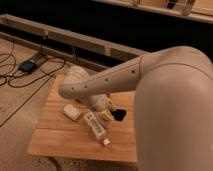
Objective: Place the eraser in the ceramic cup
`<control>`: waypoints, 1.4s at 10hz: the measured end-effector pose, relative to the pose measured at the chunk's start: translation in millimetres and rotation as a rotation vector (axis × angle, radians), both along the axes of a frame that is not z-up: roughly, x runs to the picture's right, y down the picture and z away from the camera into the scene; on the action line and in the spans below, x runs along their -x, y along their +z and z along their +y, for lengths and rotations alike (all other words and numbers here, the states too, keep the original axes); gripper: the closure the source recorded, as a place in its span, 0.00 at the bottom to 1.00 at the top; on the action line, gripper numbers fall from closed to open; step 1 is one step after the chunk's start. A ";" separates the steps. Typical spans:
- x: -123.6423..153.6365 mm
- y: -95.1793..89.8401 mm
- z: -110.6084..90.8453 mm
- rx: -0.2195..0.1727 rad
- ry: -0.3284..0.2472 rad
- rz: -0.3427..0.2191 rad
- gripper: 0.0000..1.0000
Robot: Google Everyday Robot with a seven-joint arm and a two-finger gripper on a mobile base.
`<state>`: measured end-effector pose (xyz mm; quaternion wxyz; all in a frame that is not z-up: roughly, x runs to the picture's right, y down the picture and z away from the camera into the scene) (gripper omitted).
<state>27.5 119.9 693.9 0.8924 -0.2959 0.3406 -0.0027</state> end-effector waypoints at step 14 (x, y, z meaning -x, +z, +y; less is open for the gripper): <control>9.4 27.8 -17.0 0.063 -0.043 0.113 0.20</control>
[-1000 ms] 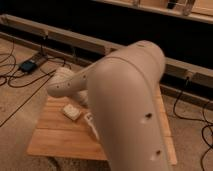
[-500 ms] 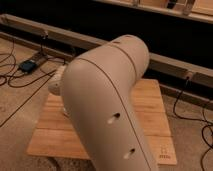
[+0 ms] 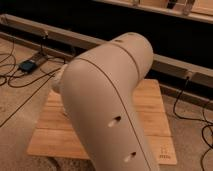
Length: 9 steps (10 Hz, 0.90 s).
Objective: Place the eraser in the ceramic cup
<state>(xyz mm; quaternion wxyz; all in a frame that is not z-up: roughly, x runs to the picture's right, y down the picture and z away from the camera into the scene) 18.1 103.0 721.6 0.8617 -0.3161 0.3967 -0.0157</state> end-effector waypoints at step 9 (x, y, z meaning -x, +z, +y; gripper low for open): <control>3.9 -39.0 -13.8 -0.118 0.132 -0.478 0.20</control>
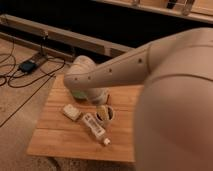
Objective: Place the eraser in the ceramic cup
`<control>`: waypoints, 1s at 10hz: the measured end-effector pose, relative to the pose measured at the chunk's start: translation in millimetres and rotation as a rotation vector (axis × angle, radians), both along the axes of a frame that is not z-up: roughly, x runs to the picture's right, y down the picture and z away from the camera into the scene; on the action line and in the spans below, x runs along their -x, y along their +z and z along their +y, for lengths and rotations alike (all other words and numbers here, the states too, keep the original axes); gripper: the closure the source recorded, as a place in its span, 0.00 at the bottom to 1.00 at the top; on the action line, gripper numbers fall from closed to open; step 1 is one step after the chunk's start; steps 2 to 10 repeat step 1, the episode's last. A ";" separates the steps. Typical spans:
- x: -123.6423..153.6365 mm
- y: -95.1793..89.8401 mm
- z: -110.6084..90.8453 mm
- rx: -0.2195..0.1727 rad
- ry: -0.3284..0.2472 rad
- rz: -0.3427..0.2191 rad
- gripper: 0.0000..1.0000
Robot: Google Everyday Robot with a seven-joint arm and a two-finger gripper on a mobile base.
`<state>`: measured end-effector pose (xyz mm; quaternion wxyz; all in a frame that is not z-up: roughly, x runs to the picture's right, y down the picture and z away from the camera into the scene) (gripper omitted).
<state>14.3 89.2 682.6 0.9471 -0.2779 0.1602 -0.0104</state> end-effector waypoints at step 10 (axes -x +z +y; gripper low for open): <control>3.3 -6.6 -0.9 -0.017 0.006 -0.060 0.21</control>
